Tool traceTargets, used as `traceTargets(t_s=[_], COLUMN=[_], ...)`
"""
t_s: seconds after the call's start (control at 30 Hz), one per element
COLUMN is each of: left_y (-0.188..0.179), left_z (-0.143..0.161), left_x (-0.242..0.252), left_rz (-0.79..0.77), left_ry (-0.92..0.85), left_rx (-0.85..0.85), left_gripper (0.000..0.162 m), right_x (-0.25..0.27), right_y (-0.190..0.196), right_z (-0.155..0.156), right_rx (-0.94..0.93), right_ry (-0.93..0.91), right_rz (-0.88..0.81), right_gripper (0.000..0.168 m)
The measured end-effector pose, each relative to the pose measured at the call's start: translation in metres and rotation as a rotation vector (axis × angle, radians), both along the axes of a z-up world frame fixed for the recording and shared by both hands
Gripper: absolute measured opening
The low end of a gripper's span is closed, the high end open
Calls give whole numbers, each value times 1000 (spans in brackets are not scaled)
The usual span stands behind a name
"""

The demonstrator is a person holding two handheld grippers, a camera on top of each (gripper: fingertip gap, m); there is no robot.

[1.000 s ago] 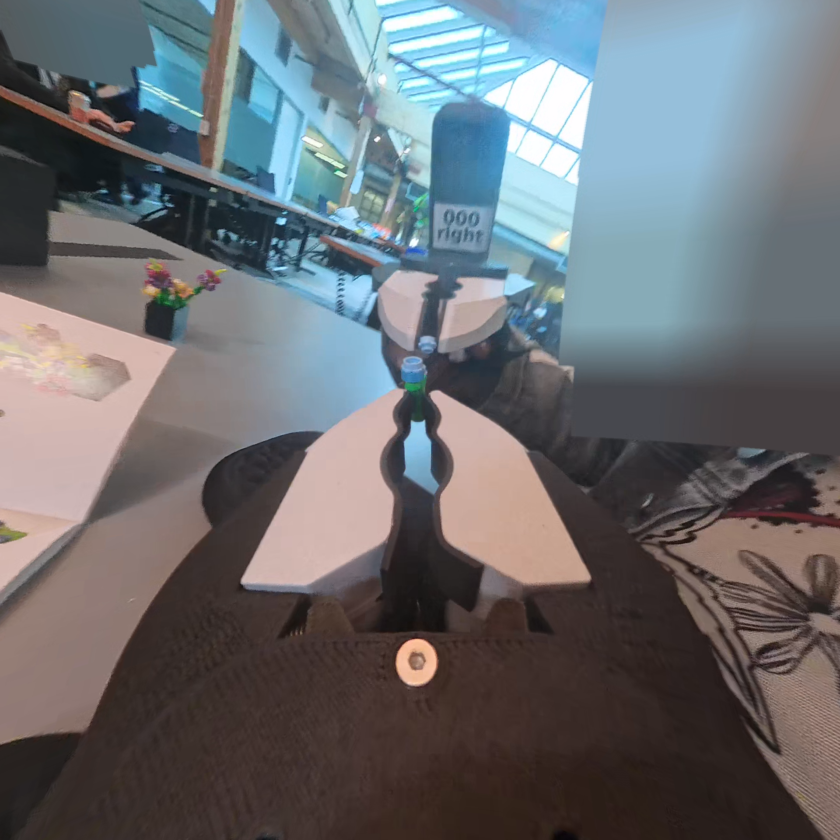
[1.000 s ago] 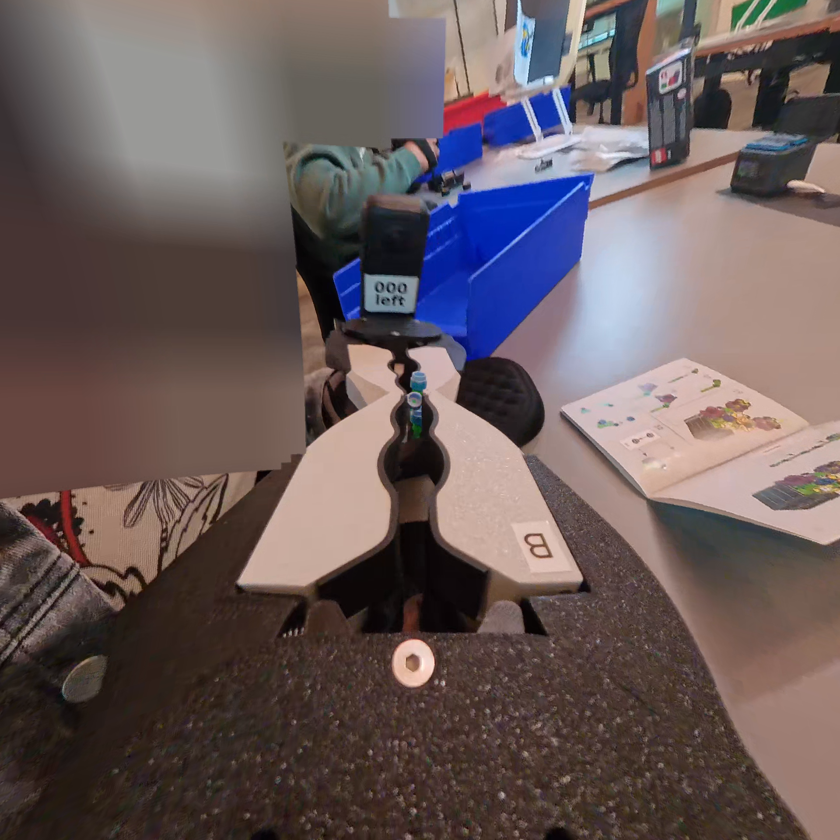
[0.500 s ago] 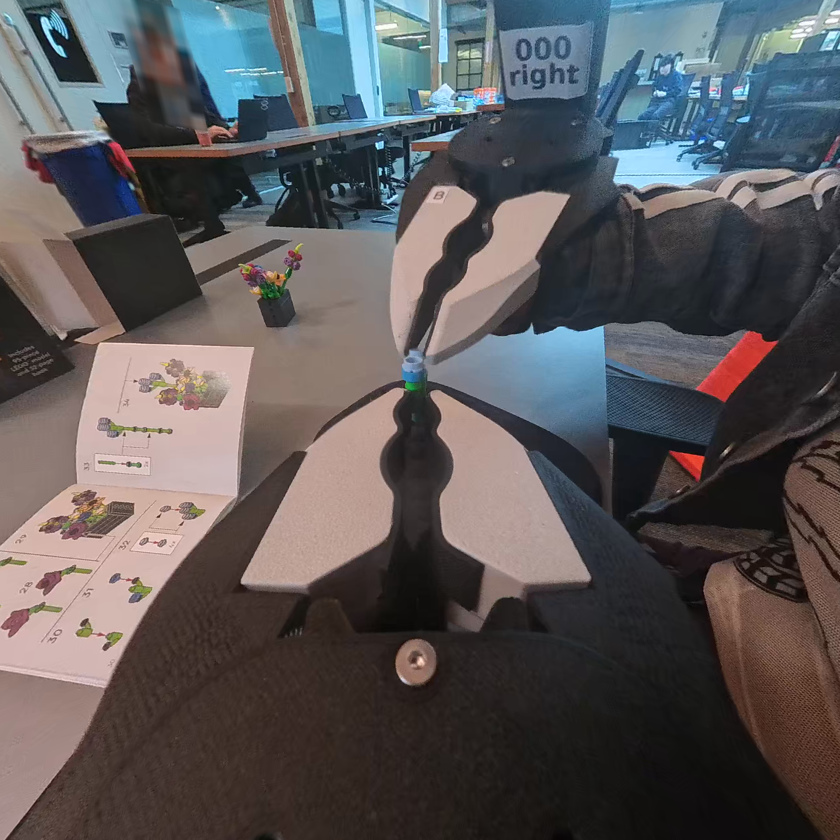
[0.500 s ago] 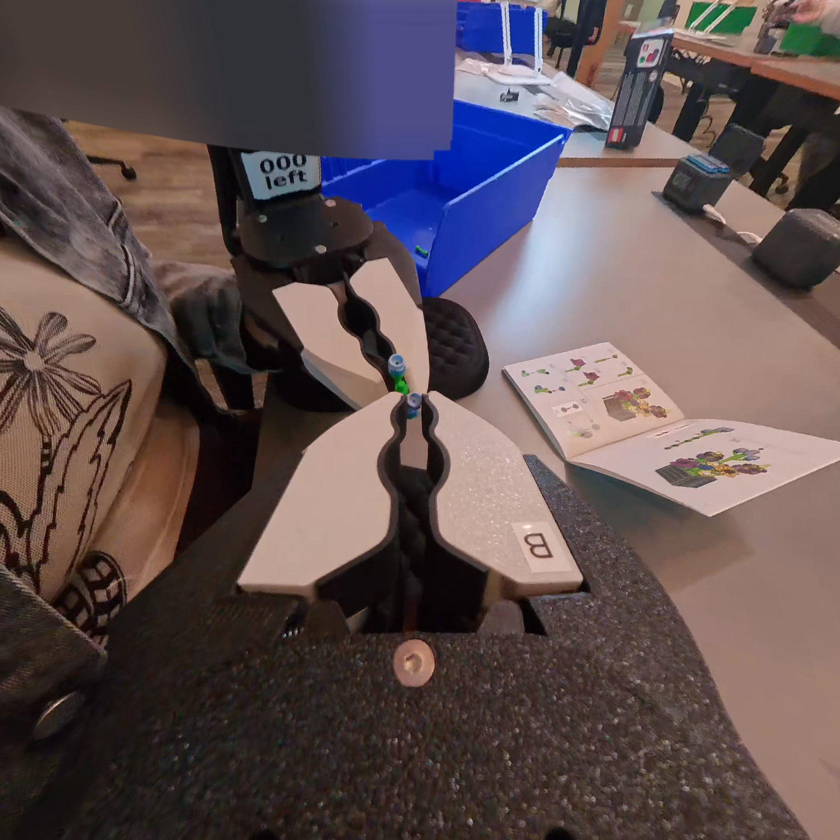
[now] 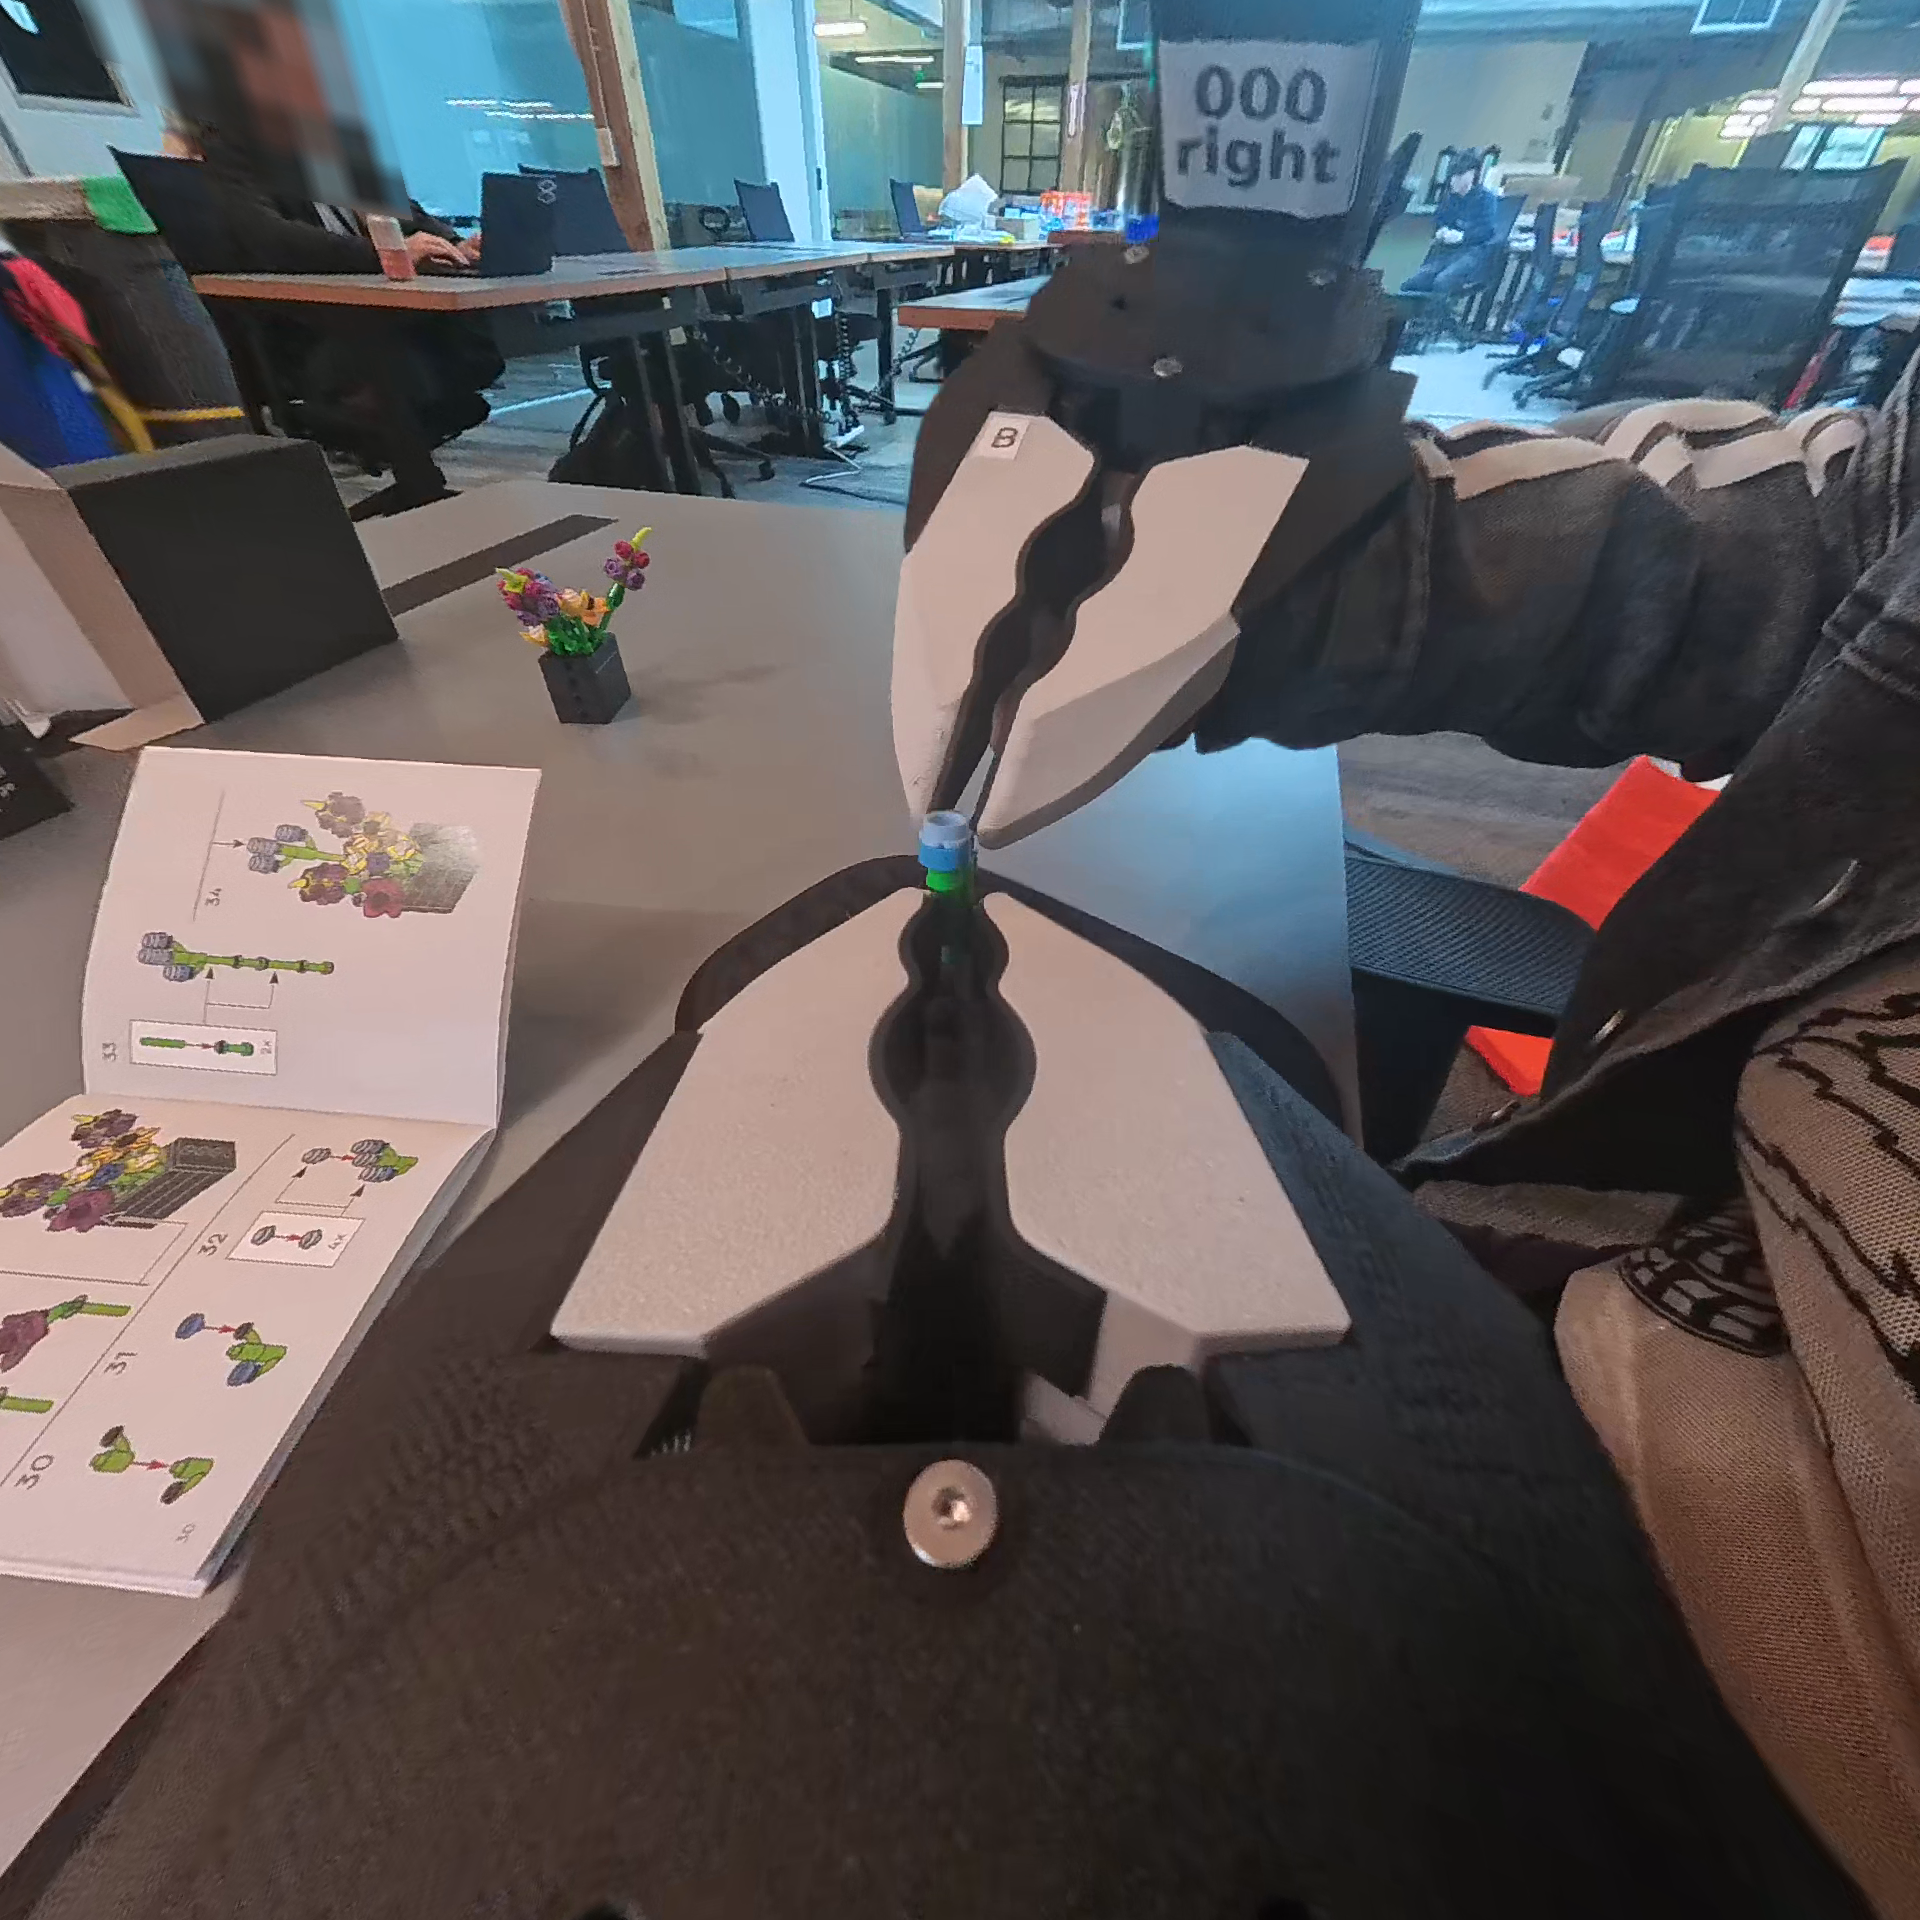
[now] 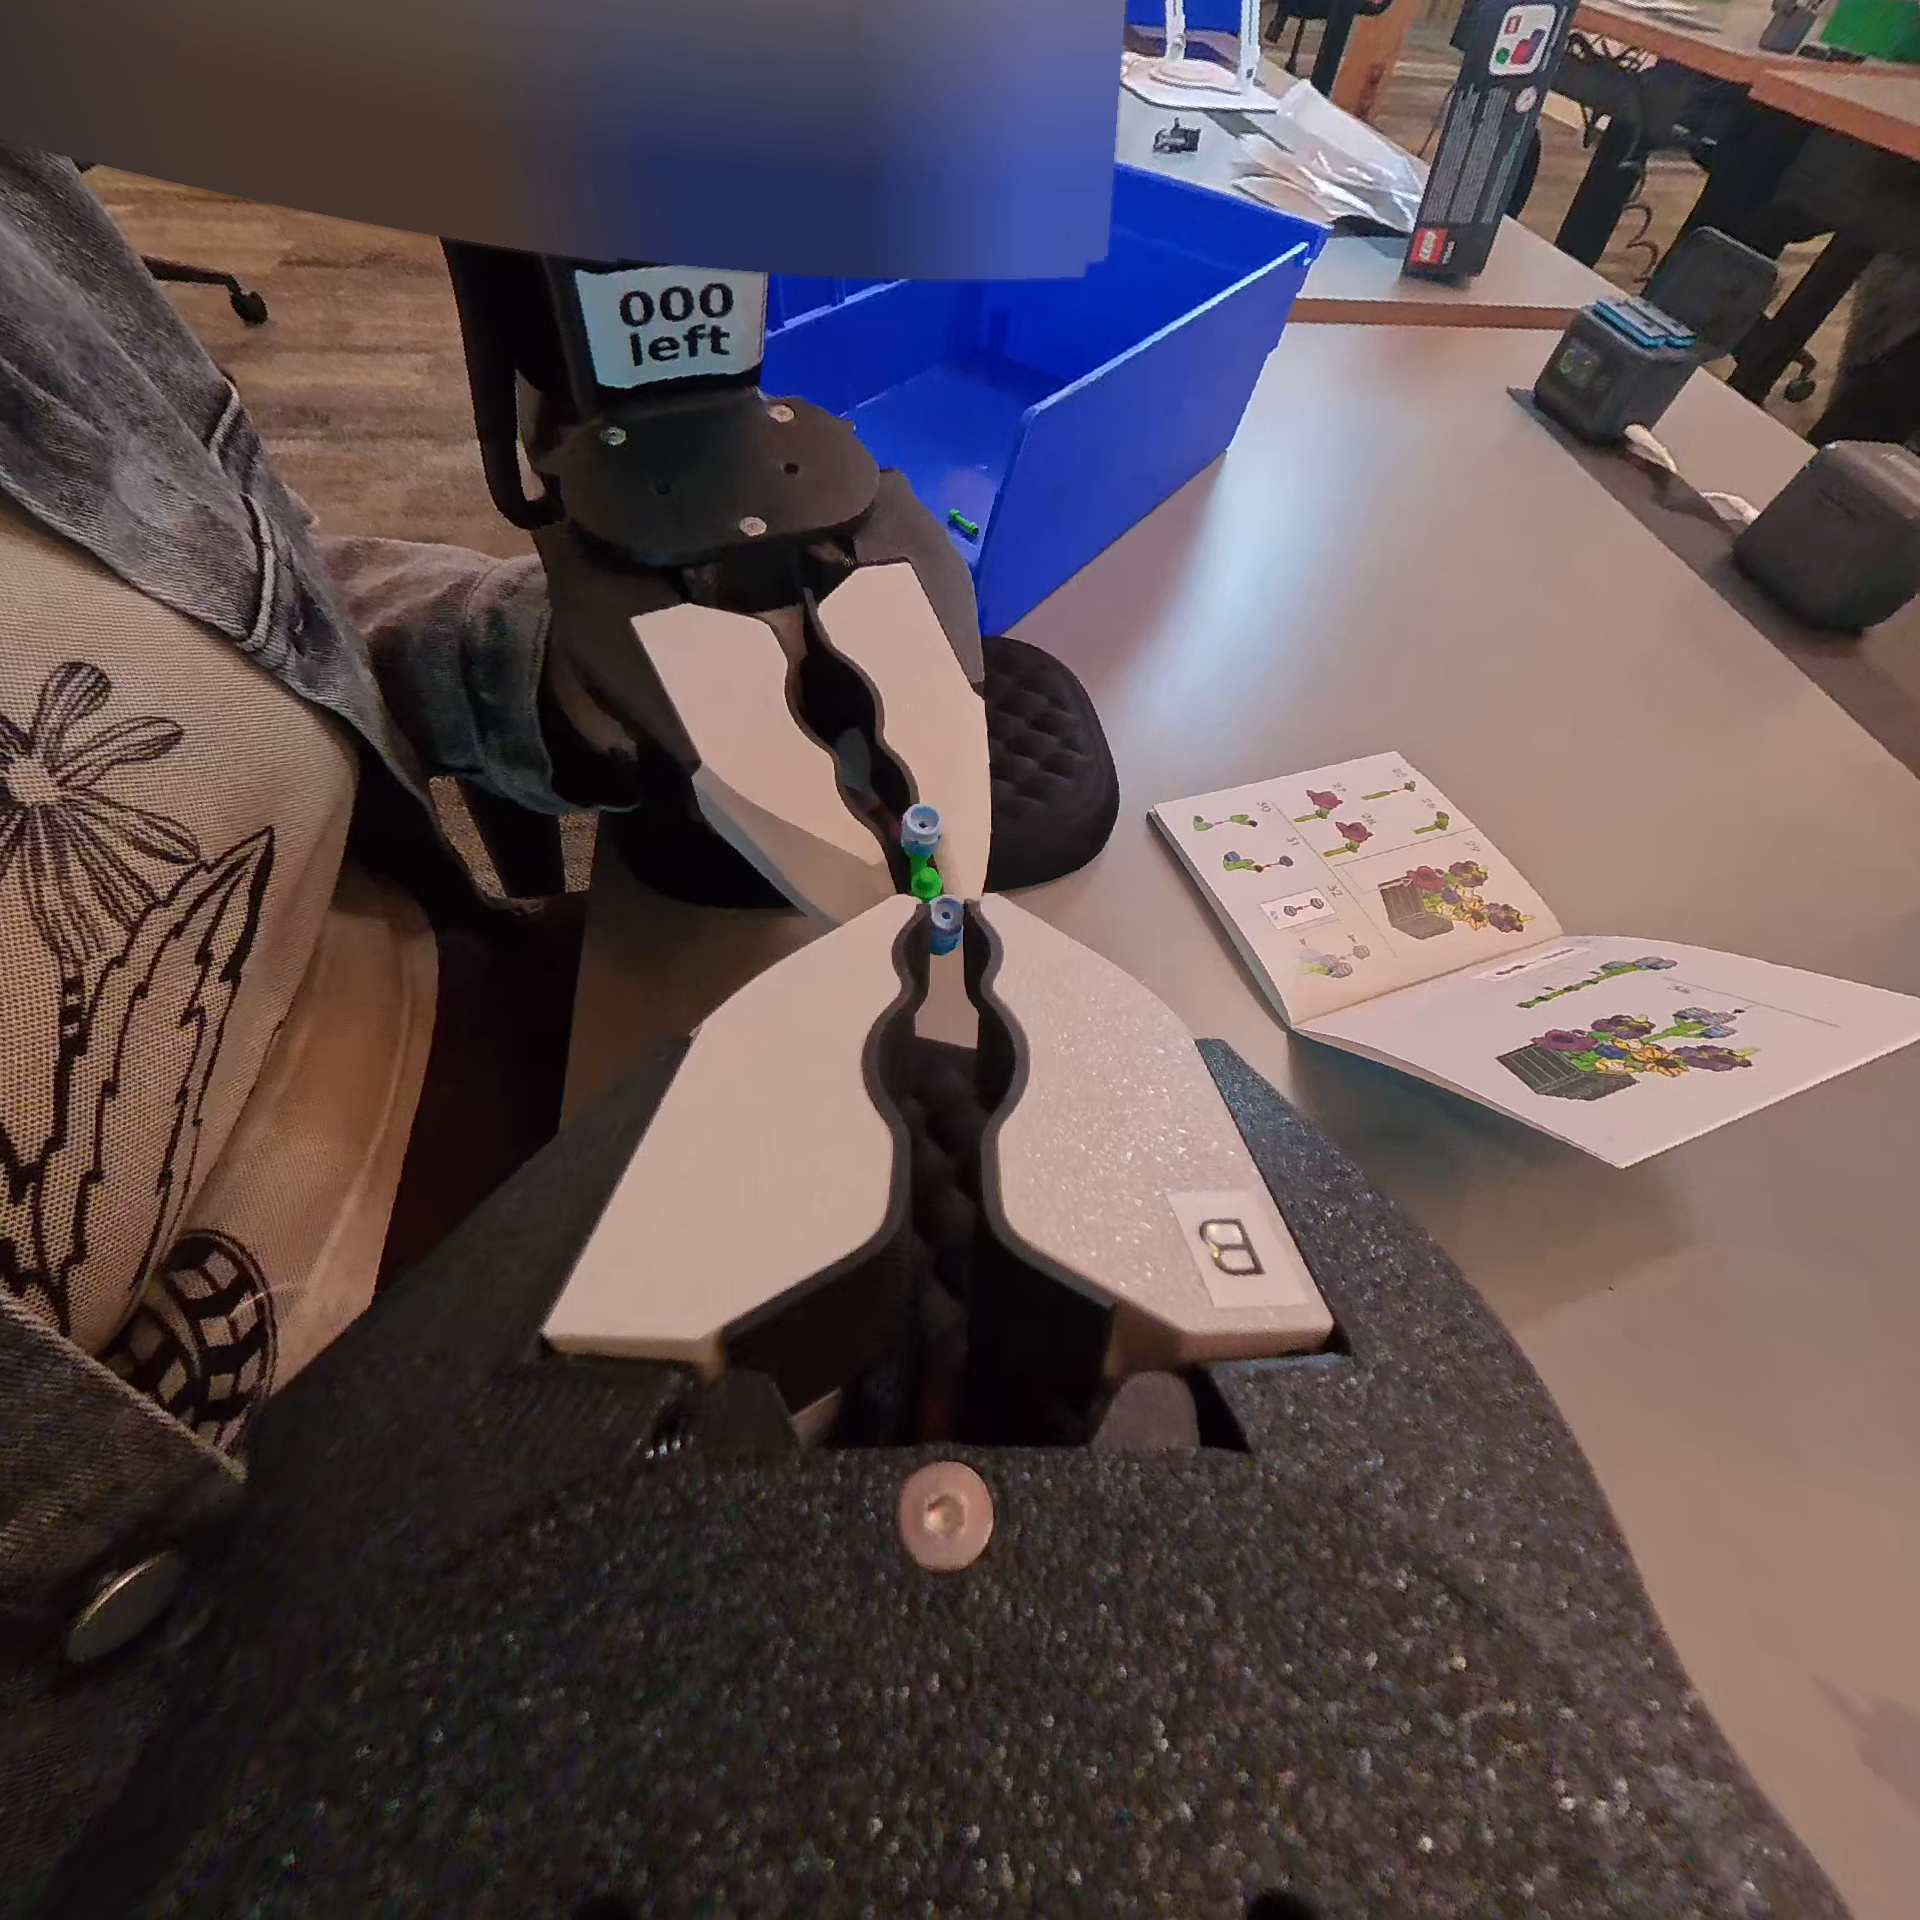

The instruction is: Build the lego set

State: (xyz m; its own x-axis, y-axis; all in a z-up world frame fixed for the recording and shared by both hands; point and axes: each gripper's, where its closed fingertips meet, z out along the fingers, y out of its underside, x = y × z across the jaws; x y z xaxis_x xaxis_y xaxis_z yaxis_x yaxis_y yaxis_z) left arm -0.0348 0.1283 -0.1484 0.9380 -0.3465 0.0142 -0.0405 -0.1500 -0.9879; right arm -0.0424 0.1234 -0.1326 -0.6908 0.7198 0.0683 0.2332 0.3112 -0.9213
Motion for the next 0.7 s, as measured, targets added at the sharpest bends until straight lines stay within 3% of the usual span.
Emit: traceTargets(t_s=[0.3,0.7], left_y=[1,3], left_z=[-7,-20], left_x=[1,7], left_rz=[-38,-81], left_ry=[-43,-13], left_rx=[-61,-148], left_gripper=[5,5], right_x=[0,6], right_y=[2,5], right_z=[-8,-23], right_rx=[-92,20], right_ry=[-85,-252], right_rz=[-34,-11], right_gripper=[6,6])
